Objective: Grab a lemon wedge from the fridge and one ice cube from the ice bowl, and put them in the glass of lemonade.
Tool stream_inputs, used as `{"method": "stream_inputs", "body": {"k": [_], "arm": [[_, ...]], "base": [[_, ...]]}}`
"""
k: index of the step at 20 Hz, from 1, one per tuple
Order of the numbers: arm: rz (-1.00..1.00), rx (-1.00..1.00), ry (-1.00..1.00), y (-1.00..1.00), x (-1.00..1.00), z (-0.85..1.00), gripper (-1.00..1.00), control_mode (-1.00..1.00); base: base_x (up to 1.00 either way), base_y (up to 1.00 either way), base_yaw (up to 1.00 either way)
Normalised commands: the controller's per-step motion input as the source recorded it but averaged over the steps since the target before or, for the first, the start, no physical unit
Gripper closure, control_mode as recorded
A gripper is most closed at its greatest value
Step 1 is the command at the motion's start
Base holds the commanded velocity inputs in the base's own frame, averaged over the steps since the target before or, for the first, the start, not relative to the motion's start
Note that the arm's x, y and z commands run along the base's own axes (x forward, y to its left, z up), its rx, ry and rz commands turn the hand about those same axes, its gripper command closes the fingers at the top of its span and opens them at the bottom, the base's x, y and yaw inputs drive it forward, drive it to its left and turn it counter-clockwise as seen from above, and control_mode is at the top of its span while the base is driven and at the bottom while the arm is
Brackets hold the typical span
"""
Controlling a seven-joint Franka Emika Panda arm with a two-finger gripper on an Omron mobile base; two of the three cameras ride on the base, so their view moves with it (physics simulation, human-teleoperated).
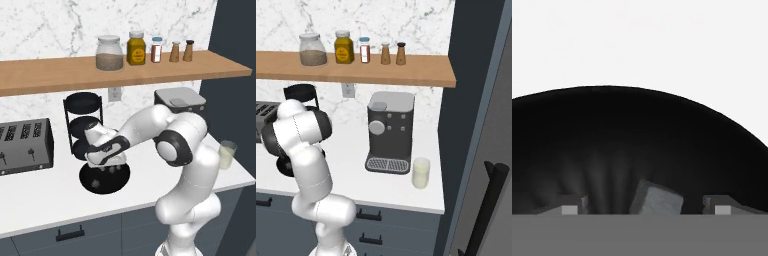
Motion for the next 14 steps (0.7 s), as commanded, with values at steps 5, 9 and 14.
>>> {"method": "stream_inputs", "body": {"k": [5,9,14], "arm": [[-0.05,-0.04,0.0,0.03,0.01,-0.17,-1.0,-1.0],[-0.04,-0.03,0.0,0.0,0.0,-0.17,1.0,-1.0],[-0.03,-0.02,0.0,0.0,-0.05,-0.19,1.0,-1.0]], "base": [[0.0,0.0,0.0],[0.0,0.0,0.0],[0.0,0.0,0.0]]}}
